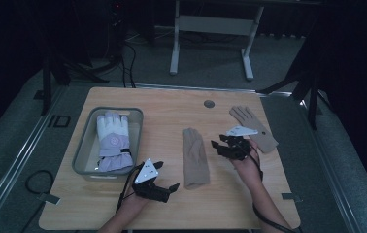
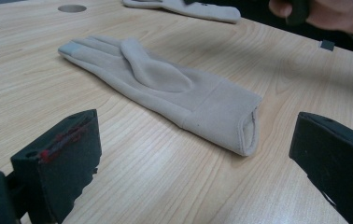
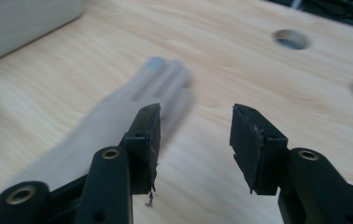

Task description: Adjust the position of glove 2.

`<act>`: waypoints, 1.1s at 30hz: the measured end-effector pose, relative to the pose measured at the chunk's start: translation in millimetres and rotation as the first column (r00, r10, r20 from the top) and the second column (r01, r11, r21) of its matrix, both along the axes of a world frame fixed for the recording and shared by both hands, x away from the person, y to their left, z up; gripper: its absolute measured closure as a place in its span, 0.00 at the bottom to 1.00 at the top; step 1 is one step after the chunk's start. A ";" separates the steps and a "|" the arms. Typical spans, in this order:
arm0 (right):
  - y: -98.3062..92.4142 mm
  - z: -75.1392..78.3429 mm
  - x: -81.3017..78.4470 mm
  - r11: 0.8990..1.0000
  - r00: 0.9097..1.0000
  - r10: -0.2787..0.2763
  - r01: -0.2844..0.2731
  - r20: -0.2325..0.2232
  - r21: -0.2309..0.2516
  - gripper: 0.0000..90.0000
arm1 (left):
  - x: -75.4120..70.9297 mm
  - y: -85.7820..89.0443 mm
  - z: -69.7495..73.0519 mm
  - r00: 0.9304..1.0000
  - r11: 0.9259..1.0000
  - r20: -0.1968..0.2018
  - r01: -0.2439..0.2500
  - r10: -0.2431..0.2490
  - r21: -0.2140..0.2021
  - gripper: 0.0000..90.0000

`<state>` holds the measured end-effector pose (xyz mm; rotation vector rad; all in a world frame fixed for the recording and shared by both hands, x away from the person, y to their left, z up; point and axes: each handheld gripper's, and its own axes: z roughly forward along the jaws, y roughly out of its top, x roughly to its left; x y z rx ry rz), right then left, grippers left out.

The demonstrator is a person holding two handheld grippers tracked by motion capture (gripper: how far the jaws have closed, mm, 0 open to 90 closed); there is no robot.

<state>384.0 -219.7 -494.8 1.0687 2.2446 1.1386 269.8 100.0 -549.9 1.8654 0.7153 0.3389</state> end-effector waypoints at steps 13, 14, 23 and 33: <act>-88.2 -0.1 36.4 0.986 0.986 -0.169 0.169 0.012 -0.011 0.60 | -0.1 -0.4 -0.9 1.000 1.000 -0.005 0.003 -0.003 -0.009 0.03; -93.2 -1.2 39.5 0.982 0.982 -0.190 0.191 0.009 -0.013 0.60 | 0.0 -0.2 -0.9 1.000 1.000 -0.007 0.004 -0.004 -0.008 0.03; -125.7 -13.4 70.3 0.954 0.954 -0.300 0.299 -0.025 -0.028 0.58 | -0.3 2.1 1.2 1.000 1.000 -0.004 0.000 0.000 -0.020 0.03; -141.6 -28.4 93.7 0.928 0.926 -0.373 0.371 -0.058 -0.039 0.58 | -2.0 0.1 -0.6 1.000 1.000 -0.006 0.014 -0.014 -0.015 0.03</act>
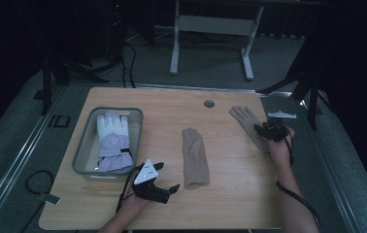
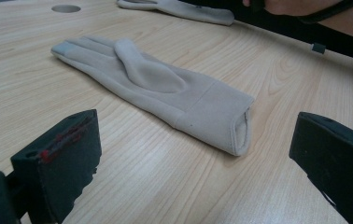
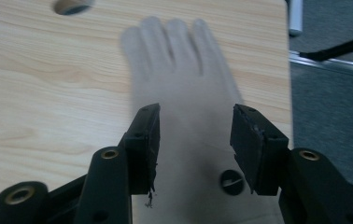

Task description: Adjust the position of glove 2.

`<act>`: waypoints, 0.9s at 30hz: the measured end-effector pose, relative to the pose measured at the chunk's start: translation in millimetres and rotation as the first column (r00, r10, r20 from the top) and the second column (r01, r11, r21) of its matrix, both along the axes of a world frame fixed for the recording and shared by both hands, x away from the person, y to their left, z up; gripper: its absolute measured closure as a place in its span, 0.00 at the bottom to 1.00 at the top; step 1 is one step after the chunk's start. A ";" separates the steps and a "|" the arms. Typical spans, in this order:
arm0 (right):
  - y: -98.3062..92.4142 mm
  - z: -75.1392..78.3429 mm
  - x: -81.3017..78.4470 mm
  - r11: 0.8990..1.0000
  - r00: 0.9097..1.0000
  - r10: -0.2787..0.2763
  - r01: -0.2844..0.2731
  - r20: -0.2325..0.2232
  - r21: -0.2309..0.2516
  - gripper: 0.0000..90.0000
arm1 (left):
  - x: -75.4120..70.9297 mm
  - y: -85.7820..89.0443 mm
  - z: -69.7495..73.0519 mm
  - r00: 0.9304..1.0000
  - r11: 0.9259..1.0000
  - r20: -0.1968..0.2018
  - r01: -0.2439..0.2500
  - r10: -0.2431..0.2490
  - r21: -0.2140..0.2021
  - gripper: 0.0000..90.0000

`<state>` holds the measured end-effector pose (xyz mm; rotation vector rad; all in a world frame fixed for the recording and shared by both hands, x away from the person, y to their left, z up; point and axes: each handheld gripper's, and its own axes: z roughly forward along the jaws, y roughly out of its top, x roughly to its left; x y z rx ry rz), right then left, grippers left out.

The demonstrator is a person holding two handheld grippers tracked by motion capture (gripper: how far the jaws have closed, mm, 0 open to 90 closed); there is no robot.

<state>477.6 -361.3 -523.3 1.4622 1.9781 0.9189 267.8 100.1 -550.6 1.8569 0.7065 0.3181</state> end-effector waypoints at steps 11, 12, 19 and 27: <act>-1.9 -12.6 18.0 0.999 0.997 0.020 -0.022 -0.072 -0.035 0.63 | 0.2 2.6 0.1 1.000 1.000 -0.002 -0.010 0.010 0.003 0.03; -2.3 -16.3 19.8 0.999 0.995 0.027 -0.031 -0.097 -0.038 0.63 | 0.1 2.6 0.2 1.000 1.000 -0.001 -0.010 0.010 0.004 0.03; -1.0 -20.5 18.5 1.000 0.993 0.025 -0.027 -0.114 -0.012 0.87 | -0.5 3.3 0.1 1.000 1.000 -0.002 -0.013 0.013 0.003 0.03; 10.2 -11.9 11.0 0.999 0.988 -0.039 0.041 -0.146 0.013 0.93 | -1.0 2.8 0.5 1.000 1.000 -0.002 -0.013 0.013 0.001 0.03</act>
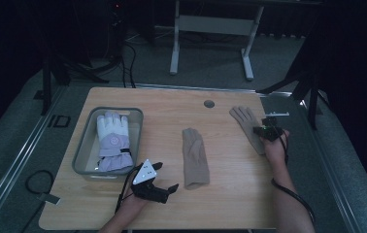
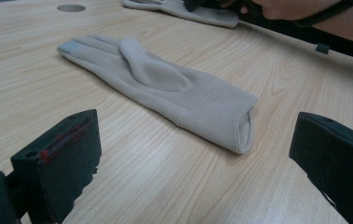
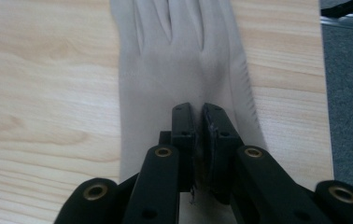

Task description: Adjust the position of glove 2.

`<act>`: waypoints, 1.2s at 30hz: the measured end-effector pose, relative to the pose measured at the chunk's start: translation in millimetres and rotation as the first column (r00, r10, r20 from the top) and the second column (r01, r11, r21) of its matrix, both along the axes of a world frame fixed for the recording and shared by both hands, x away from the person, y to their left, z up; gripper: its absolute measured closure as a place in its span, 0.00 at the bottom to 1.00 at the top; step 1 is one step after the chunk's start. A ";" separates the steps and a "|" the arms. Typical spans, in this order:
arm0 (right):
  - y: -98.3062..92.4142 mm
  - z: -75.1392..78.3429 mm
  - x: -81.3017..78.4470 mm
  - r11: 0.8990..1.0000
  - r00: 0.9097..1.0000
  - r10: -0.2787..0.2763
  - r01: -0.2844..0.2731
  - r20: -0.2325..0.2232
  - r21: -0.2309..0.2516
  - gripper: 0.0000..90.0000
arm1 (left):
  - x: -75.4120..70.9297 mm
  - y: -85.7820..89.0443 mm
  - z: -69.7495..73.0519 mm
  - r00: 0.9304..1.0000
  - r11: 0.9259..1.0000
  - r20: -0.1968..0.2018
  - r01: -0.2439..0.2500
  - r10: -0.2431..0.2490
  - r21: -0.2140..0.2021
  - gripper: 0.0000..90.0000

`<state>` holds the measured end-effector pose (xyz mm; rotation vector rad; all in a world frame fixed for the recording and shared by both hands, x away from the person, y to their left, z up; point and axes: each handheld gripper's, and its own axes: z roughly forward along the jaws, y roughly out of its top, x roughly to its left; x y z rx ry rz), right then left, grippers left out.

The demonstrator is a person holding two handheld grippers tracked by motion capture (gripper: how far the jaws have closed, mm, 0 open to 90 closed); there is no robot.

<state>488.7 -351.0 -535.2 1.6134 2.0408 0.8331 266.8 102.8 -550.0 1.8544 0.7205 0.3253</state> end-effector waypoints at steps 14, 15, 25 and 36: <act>23.3 30.4 -60.0 0.981 0.980 -0.169 0.157 0.102 0.118 0.94 | -1.0 -0.5 3.1 1.000 1.000 0.011 -0.001 0.001 -0.012 0.03; 25.5 33.2 -64.8 0.980 0.978 -0.174 0.162 0.111 0.115 0.94 | -1.5 -0.8 3.4 1.000 1.000 0.014 -0.002 0.002 -0.014 0.03; 37.0 41.1 -115.6 0.966 0.967 -0.227 0.209 0.119 0.152 0.94 | -2.9 -2.4 6.2 1.000 1.000 0.030 0.009 -0.008 -0.012 0.03; 44.1 4.7 -132.9 0.975 0.975 -0.219 0.217 0.046 0.045 0.93 | -2.6 -1.8 7.0 0.999 1.000 0.032 0.008 -0.007 -0.017 0.03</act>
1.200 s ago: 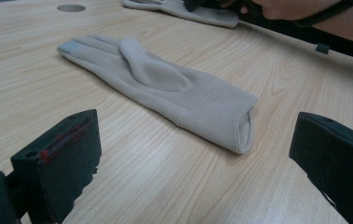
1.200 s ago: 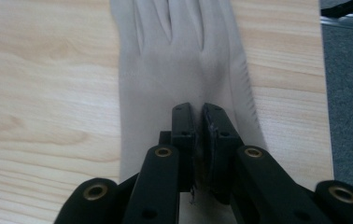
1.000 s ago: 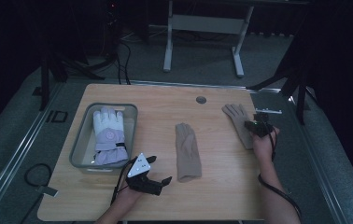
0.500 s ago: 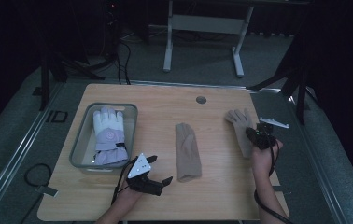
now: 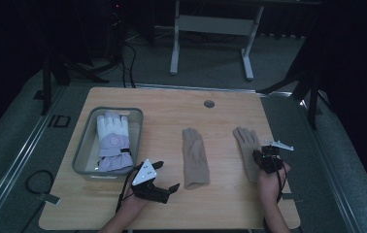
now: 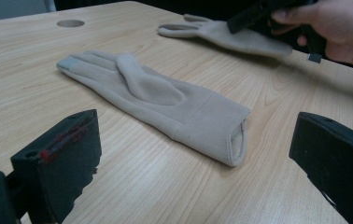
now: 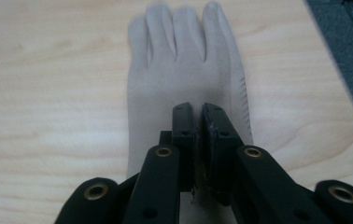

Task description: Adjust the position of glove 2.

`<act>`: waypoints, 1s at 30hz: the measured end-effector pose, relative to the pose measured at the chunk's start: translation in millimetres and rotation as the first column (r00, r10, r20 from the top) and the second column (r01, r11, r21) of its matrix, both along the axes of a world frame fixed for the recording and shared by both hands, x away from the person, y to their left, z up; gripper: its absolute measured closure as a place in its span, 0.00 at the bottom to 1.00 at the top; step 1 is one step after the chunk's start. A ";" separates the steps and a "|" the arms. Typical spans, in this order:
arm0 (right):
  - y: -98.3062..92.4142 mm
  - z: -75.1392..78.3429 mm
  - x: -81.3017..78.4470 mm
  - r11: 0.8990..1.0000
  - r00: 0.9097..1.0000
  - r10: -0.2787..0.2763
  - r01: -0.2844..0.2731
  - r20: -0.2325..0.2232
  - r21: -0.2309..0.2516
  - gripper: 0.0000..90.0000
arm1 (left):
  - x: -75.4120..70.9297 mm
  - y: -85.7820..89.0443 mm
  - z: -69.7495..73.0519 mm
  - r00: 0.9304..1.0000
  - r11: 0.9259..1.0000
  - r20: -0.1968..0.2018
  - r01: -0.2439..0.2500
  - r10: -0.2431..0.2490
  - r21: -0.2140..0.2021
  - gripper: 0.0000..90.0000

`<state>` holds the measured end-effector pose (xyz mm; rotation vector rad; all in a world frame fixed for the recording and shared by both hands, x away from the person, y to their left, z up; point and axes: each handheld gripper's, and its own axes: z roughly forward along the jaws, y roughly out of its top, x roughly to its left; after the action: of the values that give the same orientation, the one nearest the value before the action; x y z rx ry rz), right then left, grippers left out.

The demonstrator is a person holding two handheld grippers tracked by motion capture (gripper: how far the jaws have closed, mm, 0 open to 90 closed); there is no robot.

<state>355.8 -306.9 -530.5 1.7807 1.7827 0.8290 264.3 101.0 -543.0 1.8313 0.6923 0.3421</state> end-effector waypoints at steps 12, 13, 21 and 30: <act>-6.1 -5.4 -1.9 0.998 0.999 0.044 -0.044 -0.005 0.039 0.79 | 0.4 -1.1 -2.0 1.000 1.000 -0.008 0.009 -0.009 0.008 0.03; -7.0 -3.1 -2.0 0.997 0.998 0.062 -0.062 0.002 0.035 0.75 | 0.5 -1.0 -2.0 1.000 1.000 -0.010 0.010 -0.010 0.005 0.03; -21.0 10.5 7.4 0.974 0.973 0.224 -0.221 0.053 -0.050 0.62 | 0.5 -0.2 -1.4 1.000 1.000 -0.009 0.009 -0.009 0.002 0.03; -26.1 -0.6 16.0 0.945 0.948 0.317 -0.313 0.031 -0.094 0.60 | 0.6 -0.3 -2.1 1.000 1.000 -0.010 0.010 -0.010 0.004 0.03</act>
<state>371.8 -333.0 -531.0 1.4292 2.0721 0.8895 264.9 100.7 -545.1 1.8407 0.6895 0.3286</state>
